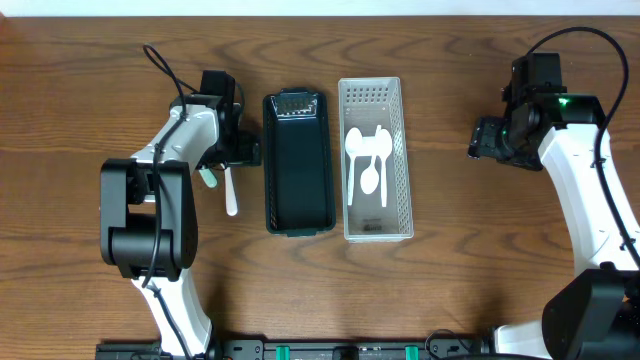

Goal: Pack container
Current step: 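Move the left gripper over the white fork and grasp it, then carry the white fork right and drop it into the black basket, then move the left gripper back to the remaining forks and grasp one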

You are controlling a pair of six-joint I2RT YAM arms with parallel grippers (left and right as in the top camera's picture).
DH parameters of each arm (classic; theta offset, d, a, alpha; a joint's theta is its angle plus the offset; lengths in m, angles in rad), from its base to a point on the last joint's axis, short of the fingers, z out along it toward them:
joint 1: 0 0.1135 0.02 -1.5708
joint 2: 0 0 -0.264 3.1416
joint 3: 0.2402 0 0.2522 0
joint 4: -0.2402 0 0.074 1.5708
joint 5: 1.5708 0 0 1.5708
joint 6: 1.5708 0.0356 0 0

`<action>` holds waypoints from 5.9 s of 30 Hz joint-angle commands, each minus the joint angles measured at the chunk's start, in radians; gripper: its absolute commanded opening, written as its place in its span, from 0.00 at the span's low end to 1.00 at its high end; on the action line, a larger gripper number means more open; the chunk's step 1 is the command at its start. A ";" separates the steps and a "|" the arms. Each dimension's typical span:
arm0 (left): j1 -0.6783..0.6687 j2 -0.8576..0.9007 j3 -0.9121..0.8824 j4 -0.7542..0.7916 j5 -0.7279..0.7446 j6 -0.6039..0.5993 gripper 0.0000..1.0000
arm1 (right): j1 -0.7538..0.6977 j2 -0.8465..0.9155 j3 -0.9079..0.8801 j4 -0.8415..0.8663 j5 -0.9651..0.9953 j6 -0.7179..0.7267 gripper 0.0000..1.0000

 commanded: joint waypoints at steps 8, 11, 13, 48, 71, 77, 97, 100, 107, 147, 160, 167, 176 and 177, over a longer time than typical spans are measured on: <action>0.005 0.013 -0.010 0.000 -0.002 0.013 0.53 | 0.010 0.005 -0.002 -0.003 -0.004 -0.010 0.74; 0.005 0.013 -0.010 0.000 -0.002 0.013 0.47 | 0.010 0.005 -0.002 -0.003 -0.004 -0.010 0.74; 0.004 0.013 -0.010 0.000 -0.002 0.013 0.40 | 0.010 0.005 -0.002 -0.003 -0.004 -0.010 0.74; -0.104 -0.394 0.094 -0.197 -0.065 -0.081 0.06 | 0.010 0.005 -0.002 0.000 -0.004 -0.010 0.74; -0.338 -0.179 0.077 -0.098 -0.065 -0.283 0.09 | 0.010 0.005 -0.002 0.000 -0.004 -0.010 0.74; -0.338 -0.209 0.082 -0.095 -0.071 -0.242 0.50 | 0.010 0.005 -0.002 0.000 -0.004 -0.010 0.74; 0.067 -0.373 0.114 0.029 -0.278 -0.179 0.85 | 0.010 0.005 -0.002 0.000 -0.005 -0.010 0.74; 0.125 -0.308 0.114 0.094 -0.234 -0.179 0.84 | 0.010 0.005 -0.002 0.000 -0.005 -0.010 0.74; 0.186 -0.130 0.114 0.193 -0.146 -0.179 0.84 | 0.010 0.005 -0.002 0.000 -0.005 -0.009 0.74; 0.201 0.048 0.083 0.130 -0.049 -0.187 0.84 | 0.010 0.005 -0.002 0.000 -0.004 -0.010 0.75; 0.201 0.059 0.054 0.146 -0.049 -0.187 0.84 | 0.010 0.005 -0.002 0.000 -0.004 -0.010 0.74; 0.201 0.080 0.050 0.143 -0.049 -0.186 0.84 | 0.010 0.005 -0.002 0.000 -0.004 -0.010 0.74; 0.201 0.117 0.050 0.127 -0.049 -0.187 0.84 | 0.010 0.005 -0.002 -0.007 -0.004 -0.010 0.74; 0.201 0.117 0.050 0.127 -0.048 -0.187 0.84 | 0.010 0.005 -0.002 -0.007 -0.004 -0.009 0.74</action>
